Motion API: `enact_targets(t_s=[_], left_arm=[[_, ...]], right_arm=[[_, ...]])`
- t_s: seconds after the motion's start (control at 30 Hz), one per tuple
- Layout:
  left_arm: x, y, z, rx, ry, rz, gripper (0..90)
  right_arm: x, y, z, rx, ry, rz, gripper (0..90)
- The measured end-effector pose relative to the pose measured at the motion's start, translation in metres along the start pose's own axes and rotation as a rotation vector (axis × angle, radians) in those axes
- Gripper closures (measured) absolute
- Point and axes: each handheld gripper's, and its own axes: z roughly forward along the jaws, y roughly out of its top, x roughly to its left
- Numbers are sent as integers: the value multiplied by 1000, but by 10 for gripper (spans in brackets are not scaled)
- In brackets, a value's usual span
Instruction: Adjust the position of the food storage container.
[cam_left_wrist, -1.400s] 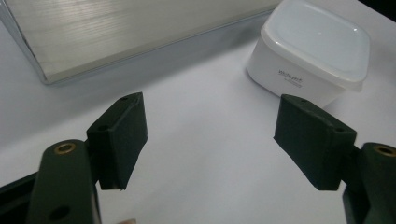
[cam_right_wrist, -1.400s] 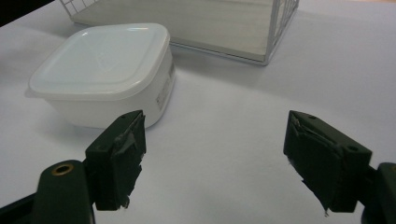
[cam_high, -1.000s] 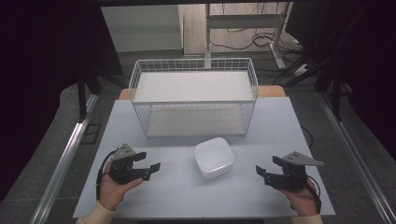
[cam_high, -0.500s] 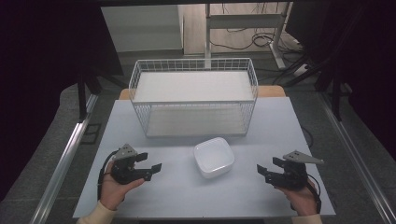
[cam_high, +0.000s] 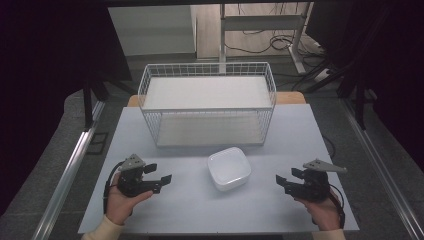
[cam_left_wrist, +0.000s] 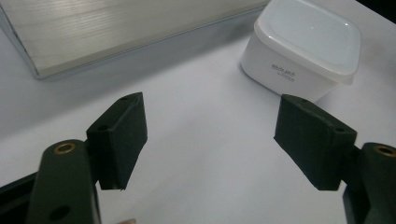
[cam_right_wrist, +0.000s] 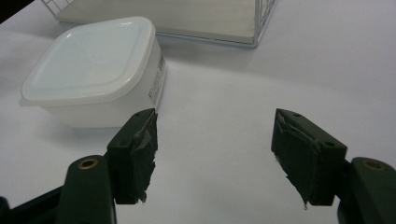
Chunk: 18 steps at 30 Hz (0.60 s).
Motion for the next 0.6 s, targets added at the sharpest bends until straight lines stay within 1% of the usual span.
enact_targets(t_s=[0.03, 0.1, 0.17, 0.23, 0.3, 0.4, 0.53, 0.6], left_arm=[[1, 0, 0, -4, 1, -8, 250], [2, 0, 0, 1, 1, -6, 250], [4, 0, 0, 2, 5, -12, 250], [5, 0, -1, -1, 5, -12, 250], [5, 1, -4, -10, 6, -13, 250], [3, 2, -7, -24, 19, -3, 250], [2, 3, -7, -20, 19, 11, 250], [2, 3, -6, -19, 20, 12, 250]], right_arm=[[0, 1, 0, 3, -1, -3, 316], [2, 5, 1, 9, -2, -20, 316], [4, 10, 2, 14, 0, -36, 319], [7, 17, 2, 10, 10, -42, 328], [10, 24, 3, 8, 21, -64, 352], [15, 35, 4, 10, 30, -87, 359], [24, 52, 6, 21, 27, -128, 358], [27, 59, 9, 26, 23, -147, 366]])
